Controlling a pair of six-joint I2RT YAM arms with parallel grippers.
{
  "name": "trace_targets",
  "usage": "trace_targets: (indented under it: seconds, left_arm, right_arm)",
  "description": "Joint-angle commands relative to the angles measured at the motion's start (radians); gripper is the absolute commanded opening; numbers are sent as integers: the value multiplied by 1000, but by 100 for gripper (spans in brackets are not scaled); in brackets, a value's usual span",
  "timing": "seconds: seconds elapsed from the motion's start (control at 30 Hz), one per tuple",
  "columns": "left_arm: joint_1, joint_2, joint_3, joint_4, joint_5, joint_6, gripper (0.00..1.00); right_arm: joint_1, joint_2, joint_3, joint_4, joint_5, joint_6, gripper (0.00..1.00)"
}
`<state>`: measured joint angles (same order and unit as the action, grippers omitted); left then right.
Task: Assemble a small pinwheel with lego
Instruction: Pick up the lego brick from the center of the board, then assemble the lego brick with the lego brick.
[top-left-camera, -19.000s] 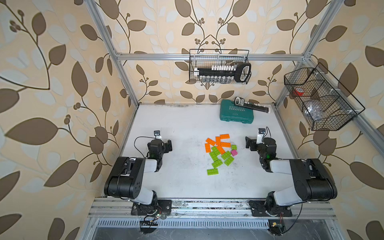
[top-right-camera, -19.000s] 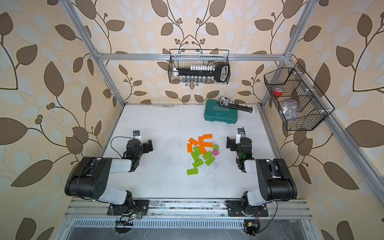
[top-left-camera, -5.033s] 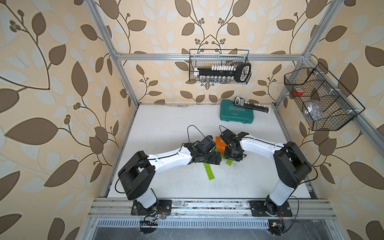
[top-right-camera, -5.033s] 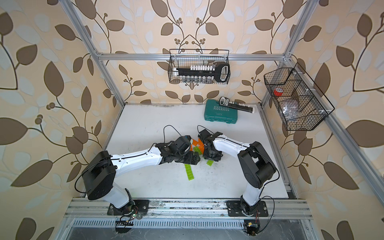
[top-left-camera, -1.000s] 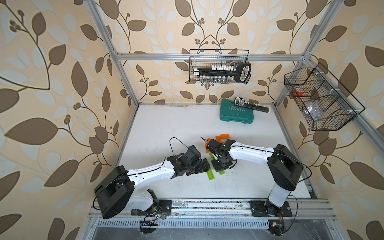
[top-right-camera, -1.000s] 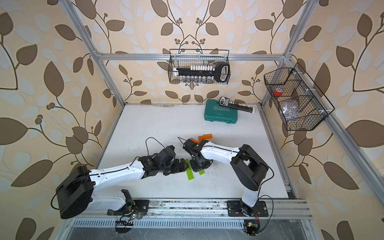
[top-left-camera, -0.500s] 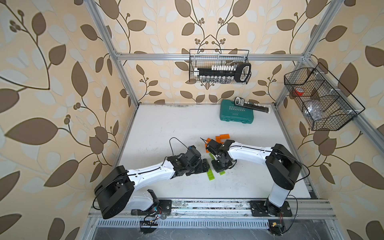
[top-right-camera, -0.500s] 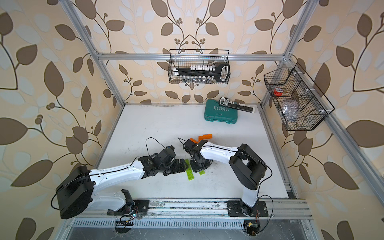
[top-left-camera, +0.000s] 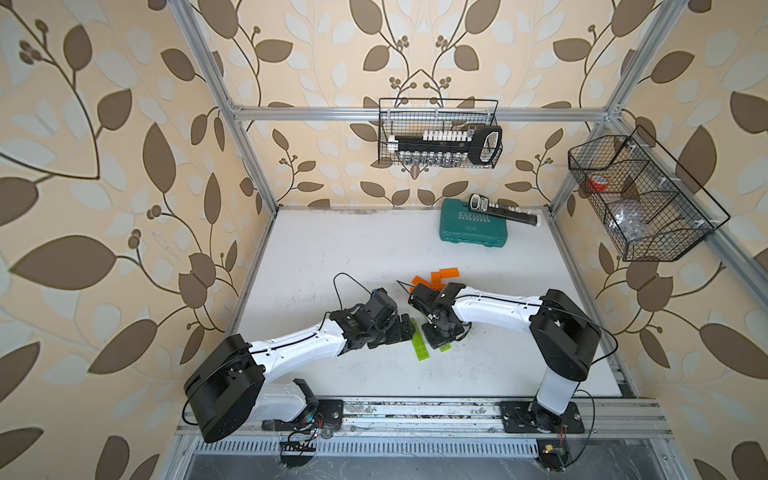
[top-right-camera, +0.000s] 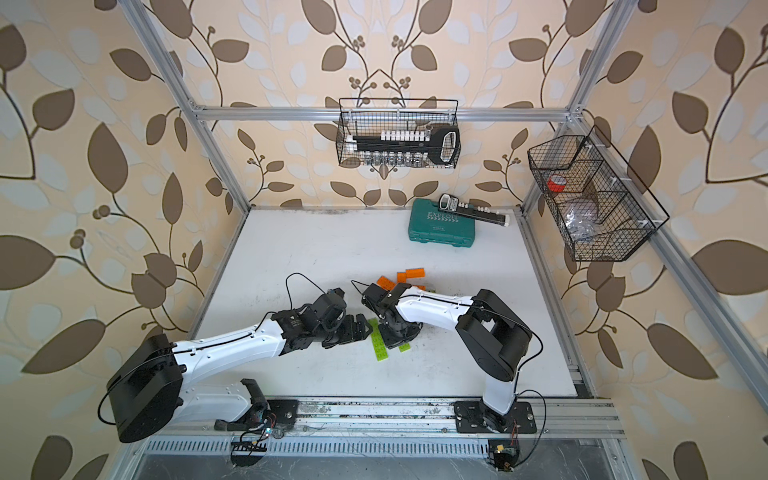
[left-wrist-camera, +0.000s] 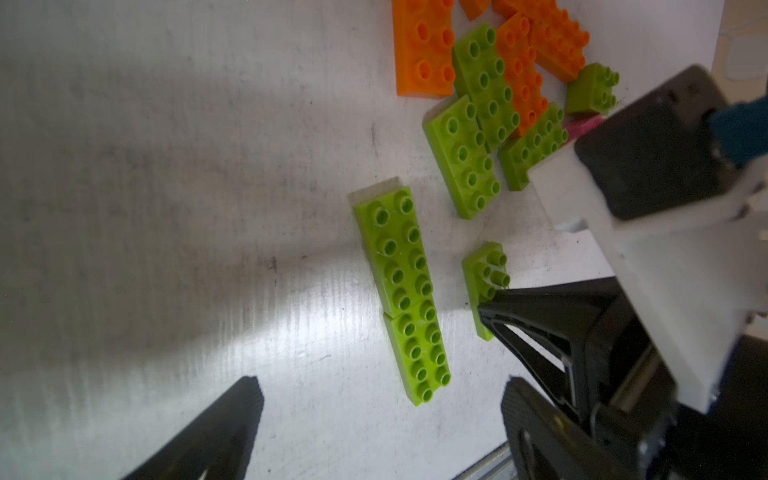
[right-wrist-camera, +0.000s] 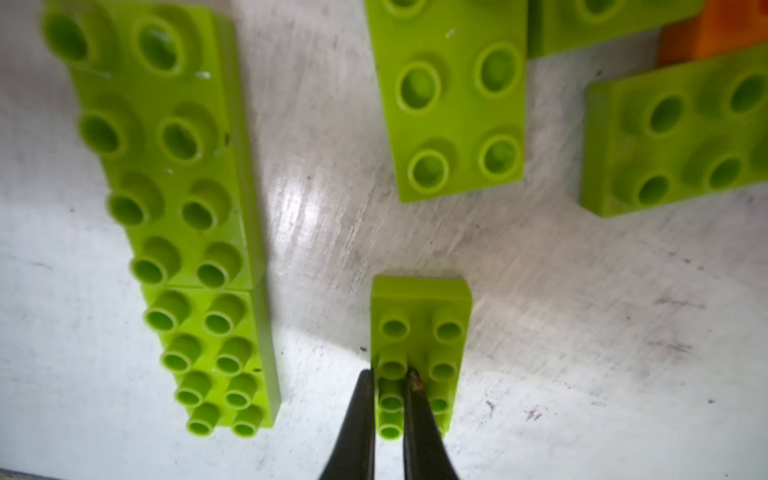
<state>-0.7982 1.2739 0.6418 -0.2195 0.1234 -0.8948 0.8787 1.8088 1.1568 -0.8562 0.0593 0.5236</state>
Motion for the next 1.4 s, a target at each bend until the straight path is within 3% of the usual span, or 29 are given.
trace_targets:
  seconds: [0.0, 0.4, 0.67, 0.97, 1.37]
  left_arm:
    - [14, -16, 27, -23, 16, 33, 93]
    - [31, 37, 50, 11, 34, 56, 93]
    - [115, 47, 78, 39, 80, 67, 93]
    - [206, -60, 8, 7, 108, 69, 93]
    - [264, -209, -129, -7, 117, 14, 93]
  right_arm:
    - [9, 39, -2, -46, 27, 22, 8]
    - [0, -10, 4, -38, 30, 45, 6]
    - [-17, -39, 46, -69, 51, 38, 7]
    - [-4, 5, 178, -107, 34, 17, 8]
    - [59, 124, 304, -142, 4, 5, 8]
